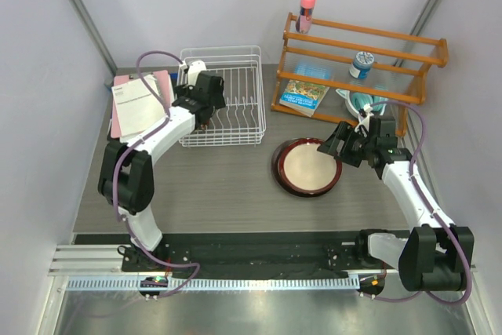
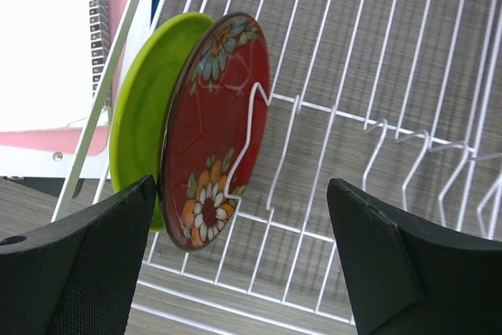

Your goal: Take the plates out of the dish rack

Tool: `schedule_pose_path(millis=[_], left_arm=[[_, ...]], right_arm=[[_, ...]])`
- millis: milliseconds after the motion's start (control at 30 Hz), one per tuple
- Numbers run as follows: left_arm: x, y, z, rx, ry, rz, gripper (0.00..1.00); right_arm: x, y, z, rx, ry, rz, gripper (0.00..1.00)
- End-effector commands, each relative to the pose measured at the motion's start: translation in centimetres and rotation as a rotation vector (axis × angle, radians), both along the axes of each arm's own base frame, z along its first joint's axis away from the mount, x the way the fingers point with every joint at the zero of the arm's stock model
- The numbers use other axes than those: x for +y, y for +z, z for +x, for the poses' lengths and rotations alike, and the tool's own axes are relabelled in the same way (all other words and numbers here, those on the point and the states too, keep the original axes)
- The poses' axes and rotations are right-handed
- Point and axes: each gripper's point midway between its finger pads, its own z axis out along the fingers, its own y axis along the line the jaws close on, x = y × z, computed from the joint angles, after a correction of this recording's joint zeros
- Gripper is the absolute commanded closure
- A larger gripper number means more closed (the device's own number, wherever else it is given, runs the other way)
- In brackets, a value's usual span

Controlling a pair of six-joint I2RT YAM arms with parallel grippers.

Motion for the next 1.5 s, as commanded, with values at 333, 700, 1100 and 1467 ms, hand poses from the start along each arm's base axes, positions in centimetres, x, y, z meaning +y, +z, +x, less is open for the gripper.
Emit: schedule_pose_path(millis=[333,700,1100,1467], left_arm=[[1.9,0.5,2.5,-0.057,0.106,0.048,0.23],[2.6,-0.8,2.2,-0.025,0.124,0.075,0.54],[2.9,-0.6,1.8,-0.009,0.126,0.082,1.0],[3.1,5.8,0.5,-0.107,0.12,0.119,1.0]], right_arm=[[0.3,2.0,1.0,-0.07,0.036,-0.006,0.23],[0.3,1.3,1.1,-0.044,0.032,-0.005,0.24],[0.3,1.0,1.1,-0.033,0.036,-0.002,0.24],[0.3,1.4,1.0,-0.045,0.031,-0.007,0.24]])
